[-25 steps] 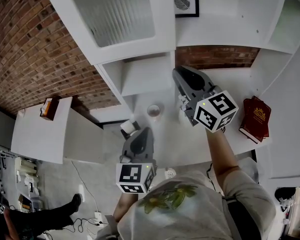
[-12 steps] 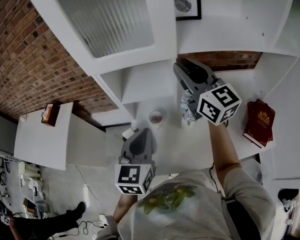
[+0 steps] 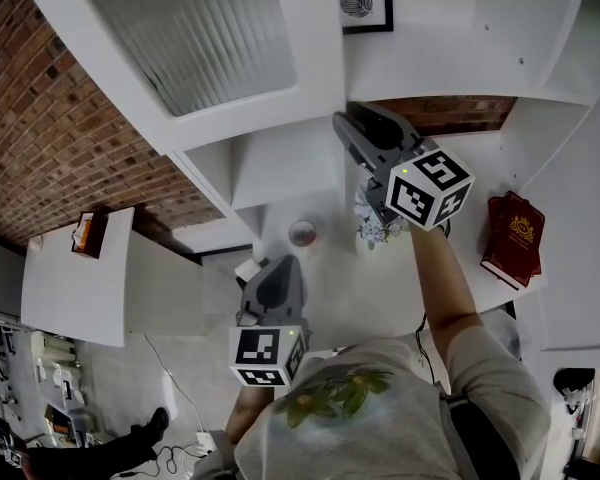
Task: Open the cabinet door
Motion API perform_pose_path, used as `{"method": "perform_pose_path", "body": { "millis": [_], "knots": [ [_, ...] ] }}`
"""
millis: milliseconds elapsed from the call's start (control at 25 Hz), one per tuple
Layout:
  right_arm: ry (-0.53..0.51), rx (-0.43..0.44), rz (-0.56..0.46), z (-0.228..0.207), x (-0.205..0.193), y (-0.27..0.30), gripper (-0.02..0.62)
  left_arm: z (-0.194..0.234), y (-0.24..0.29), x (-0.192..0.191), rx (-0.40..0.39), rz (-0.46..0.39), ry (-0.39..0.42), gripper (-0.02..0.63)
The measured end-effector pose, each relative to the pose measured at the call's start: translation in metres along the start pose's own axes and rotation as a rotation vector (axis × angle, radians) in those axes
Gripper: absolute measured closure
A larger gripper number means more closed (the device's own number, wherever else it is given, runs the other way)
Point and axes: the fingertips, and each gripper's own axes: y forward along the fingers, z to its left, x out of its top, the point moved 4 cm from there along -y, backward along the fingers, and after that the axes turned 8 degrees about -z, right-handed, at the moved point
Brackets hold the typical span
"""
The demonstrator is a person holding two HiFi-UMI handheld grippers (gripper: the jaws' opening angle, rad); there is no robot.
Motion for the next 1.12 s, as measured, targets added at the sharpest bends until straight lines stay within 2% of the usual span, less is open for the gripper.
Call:
{"method": "perform_pose_path", "body": {
  "millis": [160,440,1120],
  "knots": [
    [0.011,0.022,-0.006,-0.0025,0.0005,0.0042,0.511,-0.0001,0.0019,0.0021,-0.002,-0.027,0.008,0.598],
    [0.045,0.088,-0.018,-0.0059,-0.0001,0.0061,0.511,0.0059,-0.0005,0.0010,0.001,-0.021,0.011,0.598],
    [0.010,0.074,-0.027,0.0025,0.0022,-0.0030,0.511,0.0076,-0.0051,-0.0028,-0.017,-0.014,0.001,0.598]
  ]
}}
